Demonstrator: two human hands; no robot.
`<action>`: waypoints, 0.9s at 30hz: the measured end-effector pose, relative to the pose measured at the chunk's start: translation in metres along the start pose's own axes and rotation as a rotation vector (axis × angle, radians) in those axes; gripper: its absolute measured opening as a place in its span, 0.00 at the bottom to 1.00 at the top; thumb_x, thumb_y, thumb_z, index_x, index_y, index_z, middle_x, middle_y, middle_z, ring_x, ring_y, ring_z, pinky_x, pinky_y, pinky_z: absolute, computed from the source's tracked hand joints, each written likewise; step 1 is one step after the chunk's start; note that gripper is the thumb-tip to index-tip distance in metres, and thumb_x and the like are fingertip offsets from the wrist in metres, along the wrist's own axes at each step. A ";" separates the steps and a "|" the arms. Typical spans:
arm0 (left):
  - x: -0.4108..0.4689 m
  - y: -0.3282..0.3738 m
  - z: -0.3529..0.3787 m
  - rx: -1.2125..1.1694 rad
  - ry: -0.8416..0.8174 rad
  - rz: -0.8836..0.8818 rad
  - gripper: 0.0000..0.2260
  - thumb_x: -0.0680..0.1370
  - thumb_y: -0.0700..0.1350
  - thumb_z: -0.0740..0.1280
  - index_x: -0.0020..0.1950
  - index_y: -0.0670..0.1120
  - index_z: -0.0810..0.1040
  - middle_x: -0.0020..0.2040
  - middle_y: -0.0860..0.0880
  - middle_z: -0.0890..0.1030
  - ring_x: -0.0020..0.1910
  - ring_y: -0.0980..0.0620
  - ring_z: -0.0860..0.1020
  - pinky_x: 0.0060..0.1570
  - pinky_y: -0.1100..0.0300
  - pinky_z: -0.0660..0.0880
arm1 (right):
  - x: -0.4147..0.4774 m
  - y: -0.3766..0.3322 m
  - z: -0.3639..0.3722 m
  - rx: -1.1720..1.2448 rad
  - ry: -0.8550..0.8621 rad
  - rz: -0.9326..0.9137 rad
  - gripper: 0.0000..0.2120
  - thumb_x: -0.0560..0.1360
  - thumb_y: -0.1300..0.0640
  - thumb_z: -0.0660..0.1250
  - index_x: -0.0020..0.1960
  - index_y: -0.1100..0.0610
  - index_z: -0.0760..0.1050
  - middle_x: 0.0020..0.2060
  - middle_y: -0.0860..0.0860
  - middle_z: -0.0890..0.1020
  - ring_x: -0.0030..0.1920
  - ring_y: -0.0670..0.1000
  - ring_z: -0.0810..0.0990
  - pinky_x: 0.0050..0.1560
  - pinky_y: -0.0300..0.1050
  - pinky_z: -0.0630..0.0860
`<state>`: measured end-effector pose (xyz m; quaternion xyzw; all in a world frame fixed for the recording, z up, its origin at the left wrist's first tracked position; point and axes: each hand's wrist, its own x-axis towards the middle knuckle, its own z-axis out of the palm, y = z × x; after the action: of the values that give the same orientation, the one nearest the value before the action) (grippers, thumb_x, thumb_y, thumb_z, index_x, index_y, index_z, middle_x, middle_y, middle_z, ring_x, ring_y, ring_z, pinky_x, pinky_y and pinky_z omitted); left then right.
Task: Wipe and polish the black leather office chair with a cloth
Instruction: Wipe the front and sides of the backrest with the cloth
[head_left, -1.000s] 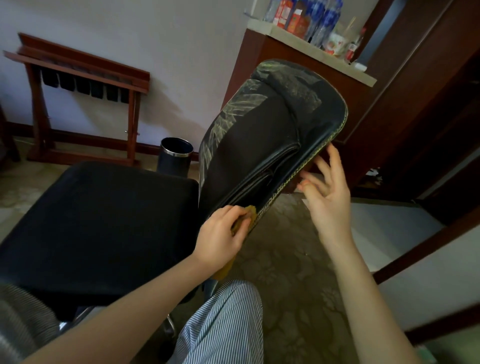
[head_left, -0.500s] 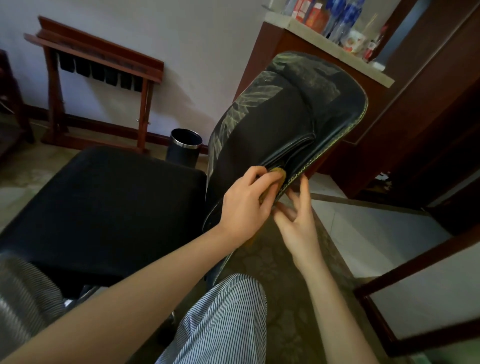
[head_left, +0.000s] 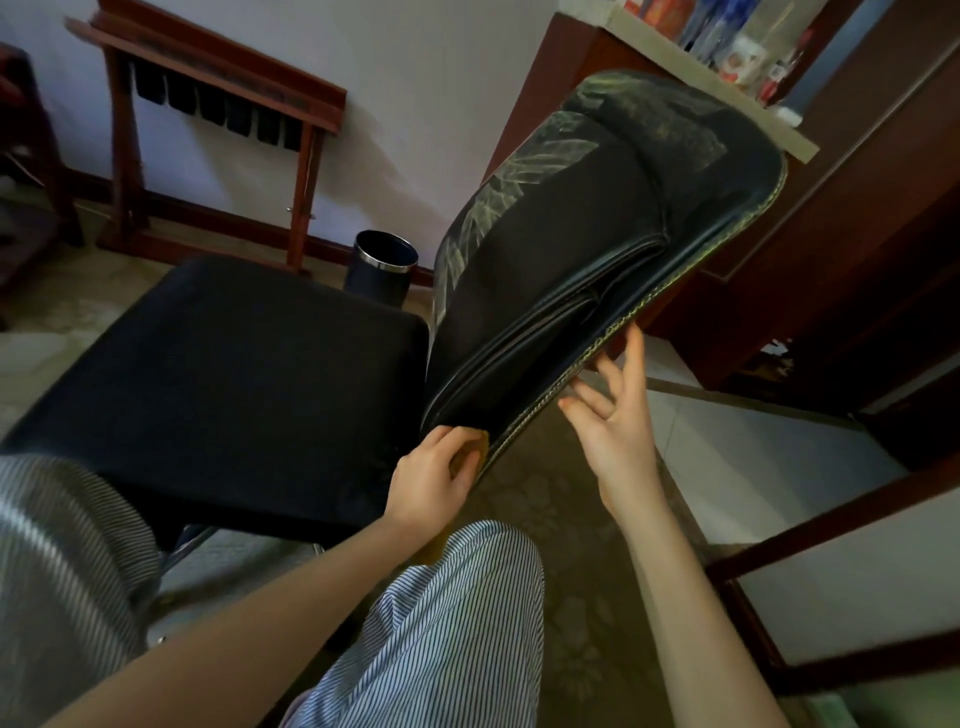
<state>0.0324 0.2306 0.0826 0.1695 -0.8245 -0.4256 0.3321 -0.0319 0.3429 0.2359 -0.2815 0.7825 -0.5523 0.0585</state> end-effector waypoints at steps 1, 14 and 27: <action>-0.003 0.000 -0.003 -0.030 -0.001 -0.031 0.11 0.78 0.46 0.65 0.60 0.51 0.77 0.54 0.55 0.76 0.50 0.59 0.76 0.48 0.66 0.73 | -0.002 -0.001 0.001 0.006 -0.002 -0.001 0.41 0.75 0.67 0.65 0.75 0.39 0.47 0.73 0.50 0.63 0.66 0.48 0.70 0.59 0.41 0.71; 0.017 0.055 -0.050 -0.192 0.172 0.192 0.15 0.77 0.51 0.61 0.61 0.51 0.78 0.52 0.53 0.75 0.50 0.59 0.75 0.49 0.62 0.75 | -0.046 0.024 0.032 0.015 0.016 -0.027 0.36 0.76 0.68 0.62 0.67 0.33 0.52 0.66 0.40 0.64 0.64 0.41 0.70 0.55 0.30 0.71; -0.022 0.003 -0.016 -0.130 0.236 0.064 0.15 0.79 0.48 0.59 0.60 0.46 0.79 0.51 0.49 0.76 0.49 0.53 0.76 0.47 0.57 0.75 | -0.052 0.045 0.059 0.015 -0.094 0.175 0.42 0.76 0.69 0.63 0.75 0.42 0.43 0.73 0.53 0.60 0.68 0.52 0.69 0.60 0.40 0.70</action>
<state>0.0592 0.2353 0.0826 0.1702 -0.7553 -0.4445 0.4505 0.0181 0.3301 0.1617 -0.2370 0.7964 -0.5370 0.1454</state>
